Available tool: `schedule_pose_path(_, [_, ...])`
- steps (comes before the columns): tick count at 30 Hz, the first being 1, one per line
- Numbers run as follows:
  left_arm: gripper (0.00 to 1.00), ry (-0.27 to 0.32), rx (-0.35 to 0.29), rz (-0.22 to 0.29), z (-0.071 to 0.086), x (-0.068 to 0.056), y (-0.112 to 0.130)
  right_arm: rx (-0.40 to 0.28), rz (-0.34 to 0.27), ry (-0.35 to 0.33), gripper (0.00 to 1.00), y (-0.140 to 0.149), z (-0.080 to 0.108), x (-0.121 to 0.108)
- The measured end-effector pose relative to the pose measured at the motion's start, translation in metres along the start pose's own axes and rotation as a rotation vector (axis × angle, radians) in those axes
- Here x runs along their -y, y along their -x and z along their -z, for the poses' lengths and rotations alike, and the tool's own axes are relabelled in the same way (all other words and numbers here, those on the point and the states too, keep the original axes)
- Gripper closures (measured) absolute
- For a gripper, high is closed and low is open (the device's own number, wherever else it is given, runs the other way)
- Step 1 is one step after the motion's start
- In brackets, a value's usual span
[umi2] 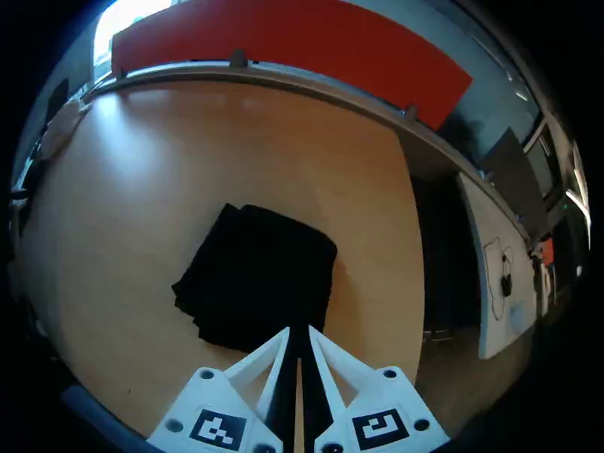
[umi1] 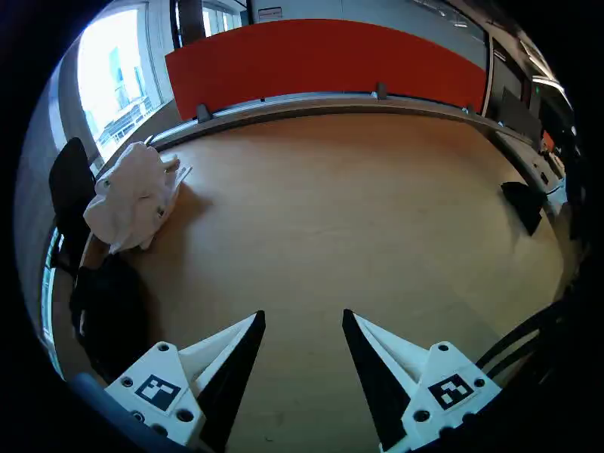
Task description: Fold towel
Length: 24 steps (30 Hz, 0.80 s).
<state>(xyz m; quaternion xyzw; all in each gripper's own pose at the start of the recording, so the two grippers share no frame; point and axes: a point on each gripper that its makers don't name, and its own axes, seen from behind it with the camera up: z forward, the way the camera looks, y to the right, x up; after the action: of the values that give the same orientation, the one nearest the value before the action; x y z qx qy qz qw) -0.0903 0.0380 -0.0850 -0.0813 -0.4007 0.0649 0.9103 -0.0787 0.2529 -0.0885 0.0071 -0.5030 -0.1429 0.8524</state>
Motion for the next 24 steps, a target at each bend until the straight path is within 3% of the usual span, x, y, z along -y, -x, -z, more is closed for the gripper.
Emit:
schedule_pose_path(13, [0.25,-0.007,0.002,-0.007,0.001,0.001,0.0,0.051,-0.06,0.017,0.97,0.018,-0.012,-0.002])
schedule_pose_path(24, [0.25,-0.013,0.004,-0.01,0.001,0.002,0.0,0.077,-0.069,0.032,0.95,0.027,-0.019,-0.004])
